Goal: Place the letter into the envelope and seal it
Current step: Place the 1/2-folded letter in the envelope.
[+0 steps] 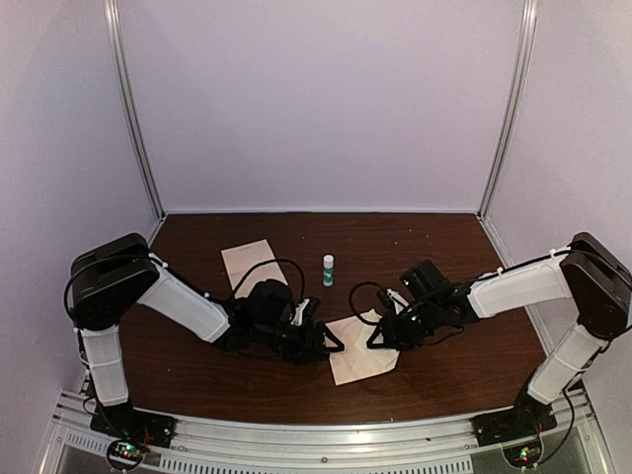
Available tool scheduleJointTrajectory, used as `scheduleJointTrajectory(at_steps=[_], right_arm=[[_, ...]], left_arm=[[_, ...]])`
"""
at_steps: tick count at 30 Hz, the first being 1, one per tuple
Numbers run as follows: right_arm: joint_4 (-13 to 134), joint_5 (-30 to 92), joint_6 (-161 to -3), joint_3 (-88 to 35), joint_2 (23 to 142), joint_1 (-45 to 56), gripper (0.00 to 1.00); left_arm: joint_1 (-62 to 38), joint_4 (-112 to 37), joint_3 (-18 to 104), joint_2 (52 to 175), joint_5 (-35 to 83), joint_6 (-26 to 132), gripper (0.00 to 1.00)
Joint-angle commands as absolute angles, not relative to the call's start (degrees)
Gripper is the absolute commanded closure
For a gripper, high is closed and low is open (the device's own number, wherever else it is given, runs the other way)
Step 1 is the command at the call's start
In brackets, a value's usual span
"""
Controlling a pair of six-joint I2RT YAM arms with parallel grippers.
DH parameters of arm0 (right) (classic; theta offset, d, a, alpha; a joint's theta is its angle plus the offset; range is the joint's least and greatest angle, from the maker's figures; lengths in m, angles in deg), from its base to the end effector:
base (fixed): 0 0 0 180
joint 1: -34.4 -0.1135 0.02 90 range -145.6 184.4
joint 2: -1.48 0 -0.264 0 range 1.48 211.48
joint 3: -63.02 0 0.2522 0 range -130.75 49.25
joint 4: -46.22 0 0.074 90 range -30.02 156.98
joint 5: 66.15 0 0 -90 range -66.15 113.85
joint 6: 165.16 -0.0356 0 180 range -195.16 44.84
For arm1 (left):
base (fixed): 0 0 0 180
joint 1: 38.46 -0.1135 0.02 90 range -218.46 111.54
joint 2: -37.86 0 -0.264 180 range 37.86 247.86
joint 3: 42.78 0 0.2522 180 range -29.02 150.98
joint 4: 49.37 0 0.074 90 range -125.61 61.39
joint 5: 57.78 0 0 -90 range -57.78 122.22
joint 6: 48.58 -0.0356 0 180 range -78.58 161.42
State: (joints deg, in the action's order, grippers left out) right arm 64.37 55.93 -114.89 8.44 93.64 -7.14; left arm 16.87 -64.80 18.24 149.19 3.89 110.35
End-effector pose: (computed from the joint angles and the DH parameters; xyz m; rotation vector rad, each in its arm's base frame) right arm 0.2034 0.2055 0.1374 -0.2933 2.8047 1.1769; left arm 0.1929 -0.3086 0.1051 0.0331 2.6929 -1.5469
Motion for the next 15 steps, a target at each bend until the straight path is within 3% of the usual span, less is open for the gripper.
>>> scheduleJointTrajectory(at_steps=[1,8,15], right_arm=[[69.9,53.2,-112.2,5.4,90.8,-7.6,0.67],[78.7,47.9,-108.3,3.1,88.0,-7.6,0.45],[81.3,44.7,-107.0,3.7,87.7,-7.6,0.47]], left_arm=[[16.9,-65.1,17.6,148.7,4.6,109.9,0.43],[16.9,-63.9,17.2,146.8,5.7,109.5,0.42],[16.9,-62.1,17.6,146.2,6.1,108.8,0.42]])
